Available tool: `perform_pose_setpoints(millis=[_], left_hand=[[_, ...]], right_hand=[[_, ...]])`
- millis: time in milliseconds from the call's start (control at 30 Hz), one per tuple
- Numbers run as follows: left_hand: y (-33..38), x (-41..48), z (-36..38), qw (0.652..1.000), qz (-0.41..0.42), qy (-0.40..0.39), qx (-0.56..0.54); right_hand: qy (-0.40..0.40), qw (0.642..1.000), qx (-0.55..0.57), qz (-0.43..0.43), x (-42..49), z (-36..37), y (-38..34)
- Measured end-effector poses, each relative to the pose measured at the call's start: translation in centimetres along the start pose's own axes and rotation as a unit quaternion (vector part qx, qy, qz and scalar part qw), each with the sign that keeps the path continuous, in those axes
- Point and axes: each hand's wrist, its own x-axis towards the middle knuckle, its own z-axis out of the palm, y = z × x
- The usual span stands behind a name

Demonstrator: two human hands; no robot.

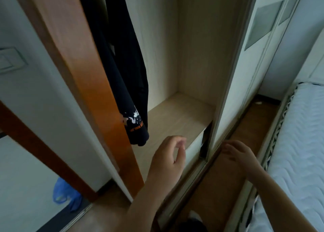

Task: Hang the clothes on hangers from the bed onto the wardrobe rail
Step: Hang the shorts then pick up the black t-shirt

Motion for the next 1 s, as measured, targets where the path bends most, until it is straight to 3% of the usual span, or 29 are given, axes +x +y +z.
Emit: perform_pose_setpoints(millis=[133,267,433,533,767,867,1000], left_hand=[[-0.3,6.3,-0.3,0.985,0.07,0.141,0.074],[1.3,12.2,-2.1,0.937,0.084,0.299,0.158],[4.3,18.1,-6.1,0.855,0.083,0.432,0.275],[5.9,20.1,-9.3,0.805,0.061,0.495,0.321],[8.7,22.9,-15.5,0.681,0.043,0.624,0.381],[9.6,23.4,-17.3,0.663,-0.003,0.64,0.387],[10.7,23.9,-18.9,0.69,-0.074,0.62,0.366]], right_hand=[[-0.079,0.993,-0.003,-0.085,8.3,2.5,-6.1],[-0.141,0.967,-0.011,-0.21,14.9,4.7,-14.8],[-0.232,0.907,-0.008,-0.352,18.5,7.6,-26.9],[-0.246,0.875,0.029,-0.415,18.8,9.7,-33.1],[-0.275,0.833,0.13,-0.461,16.3,14.7,-42.7],[-0.267,0.824,0.134,-0.481,14.4,16.3,-45.1],[-0.2,0.81,0.019,-0.552,12.3,17.8,-47.1]])
